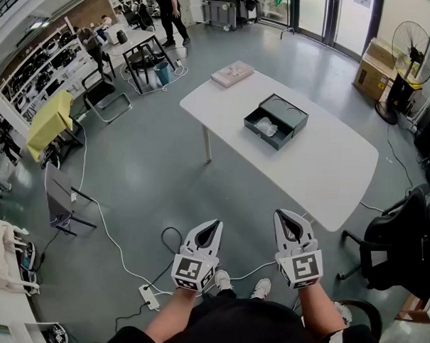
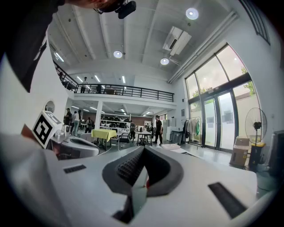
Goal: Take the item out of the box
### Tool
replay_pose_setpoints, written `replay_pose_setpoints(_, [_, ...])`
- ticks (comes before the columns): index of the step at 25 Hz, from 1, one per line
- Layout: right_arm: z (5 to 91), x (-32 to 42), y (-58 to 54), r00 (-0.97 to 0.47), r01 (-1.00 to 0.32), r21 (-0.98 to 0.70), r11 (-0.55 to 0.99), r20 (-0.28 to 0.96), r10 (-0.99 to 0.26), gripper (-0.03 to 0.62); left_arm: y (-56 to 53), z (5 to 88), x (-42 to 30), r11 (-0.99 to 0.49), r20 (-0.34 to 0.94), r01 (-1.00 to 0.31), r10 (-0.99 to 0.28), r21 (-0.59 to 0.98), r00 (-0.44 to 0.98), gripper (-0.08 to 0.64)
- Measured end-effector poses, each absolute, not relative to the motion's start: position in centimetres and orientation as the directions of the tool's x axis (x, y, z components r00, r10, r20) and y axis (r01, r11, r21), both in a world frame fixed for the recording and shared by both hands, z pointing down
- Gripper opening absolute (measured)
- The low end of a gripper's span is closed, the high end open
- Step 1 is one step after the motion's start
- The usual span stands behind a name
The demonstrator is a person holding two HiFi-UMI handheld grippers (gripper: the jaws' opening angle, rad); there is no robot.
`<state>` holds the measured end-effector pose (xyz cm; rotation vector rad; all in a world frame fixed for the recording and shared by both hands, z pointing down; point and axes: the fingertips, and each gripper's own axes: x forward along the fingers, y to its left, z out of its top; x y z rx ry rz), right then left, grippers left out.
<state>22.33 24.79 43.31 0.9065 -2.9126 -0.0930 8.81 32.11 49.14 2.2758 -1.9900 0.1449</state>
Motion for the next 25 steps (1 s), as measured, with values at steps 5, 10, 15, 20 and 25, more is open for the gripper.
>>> replay_pose_setpoints(5, [43.3,23.1,25.4,-0.82,-0.561,0.091,0.823,0.075,-0.568,0.003,32.6,49.3,9.5,-0.129,0.158,-0.991,-0.979,0.032,0.132,0.009])
replay_pose_setpoints(10, [43.8,22.7,26.2,-0.82,-0.562,0.075,0.824,0.079,-0.567,0.003,33.2,49.3,9.2,-0.134,0.157,-0.99,-0.978,0.038,0.138,0.009])
replay_pose_setpoints(15, [43.8,20.9,26.7,-0.83,-0.554,0.033,0.832,0.065,-0.555,0.005,33.7,49.2,7.2,-0.125,0.15,-0.991,-0.98,0.042,0.13,0.009])
replay_pose_setpoints(20, [43.7,18.0,26.8,-0.827,-0.556,0.05,0.83,0.073,-0.558,0.005,34.1,48.9,4.0,-0.121,0.139,-0.992,-0.982,0.042,0.126,0.009])
replay_pose_setpoints(25, [43.7,15.2,27.1,-0.825,-0.557,0.066,0.828,0.073,-0.561,0.006,34.8,48.8,0.6,-0.112,0.131,-0.993,-0.985,0.044,0.117,0.009])
